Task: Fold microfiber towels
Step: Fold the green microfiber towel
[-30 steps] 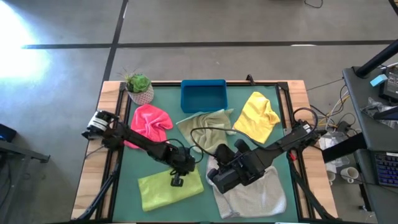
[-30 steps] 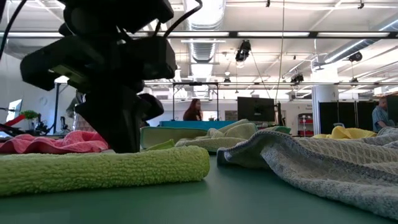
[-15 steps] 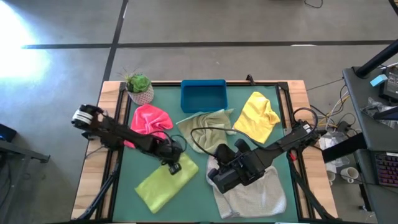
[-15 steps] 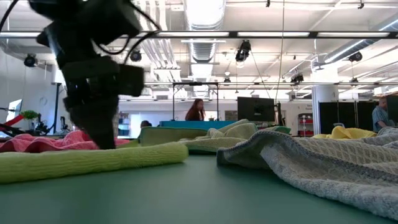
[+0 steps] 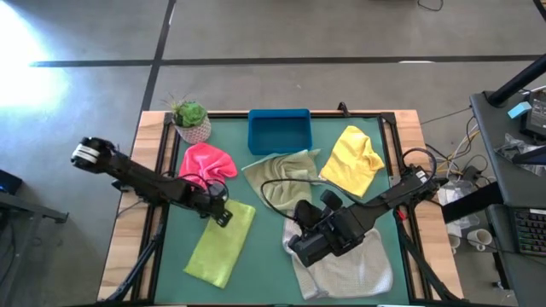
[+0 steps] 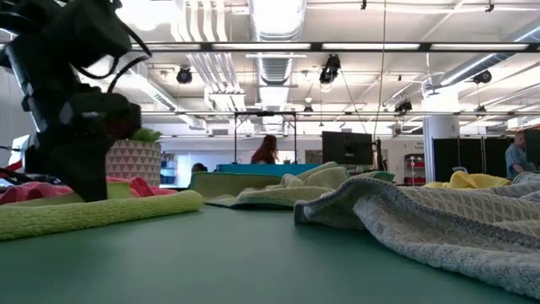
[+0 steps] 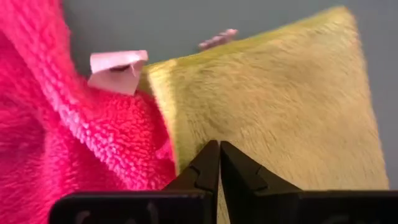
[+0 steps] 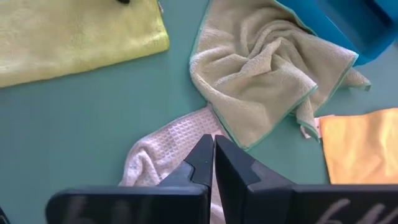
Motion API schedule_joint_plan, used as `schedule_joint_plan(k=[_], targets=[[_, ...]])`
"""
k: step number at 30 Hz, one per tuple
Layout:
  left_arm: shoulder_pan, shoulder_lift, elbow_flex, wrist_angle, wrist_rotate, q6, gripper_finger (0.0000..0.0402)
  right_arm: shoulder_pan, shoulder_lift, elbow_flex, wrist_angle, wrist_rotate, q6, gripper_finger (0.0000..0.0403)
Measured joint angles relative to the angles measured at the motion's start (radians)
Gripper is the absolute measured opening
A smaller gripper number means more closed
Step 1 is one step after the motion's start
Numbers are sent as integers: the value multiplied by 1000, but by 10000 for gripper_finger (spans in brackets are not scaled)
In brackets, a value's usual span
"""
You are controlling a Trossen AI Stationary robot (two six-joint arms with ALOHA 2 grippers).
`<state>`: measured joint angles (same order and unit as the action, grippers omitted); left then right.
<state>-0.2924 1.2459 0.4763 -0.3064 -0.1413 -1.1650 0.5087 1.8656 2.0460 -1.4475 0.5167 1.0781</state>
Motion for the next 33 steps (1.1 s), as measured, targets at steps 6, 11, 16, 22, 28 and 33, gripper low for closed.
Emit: schedule_joint_plan(k=[6, 11, 16, 22, 28, 33], targets=[[-72, -96, 46, 25, 2, 81, 0, 0, 0, 0, -6, 0, -42, 9], [-192, -100, 58, 108, 4, 106, 0, 0, 0, 0, -12, -1, -58, 9], [-326, 3, 65, 232, 5, 98, 0, 0, 0, 0, -11, -30, -82, 9], [-440, 175, 166, 253, 8, 97, 0, -1, 0, 0, -12, -47, -122, 9], [-481, 313, 268, 171, 26, 45, 0, -1, 0, 0, -12, -48, -152, 9], [-499, 359, 333, 141, 73, 19, 0, -1, 0, 0, -12, -48, -165, 9]])
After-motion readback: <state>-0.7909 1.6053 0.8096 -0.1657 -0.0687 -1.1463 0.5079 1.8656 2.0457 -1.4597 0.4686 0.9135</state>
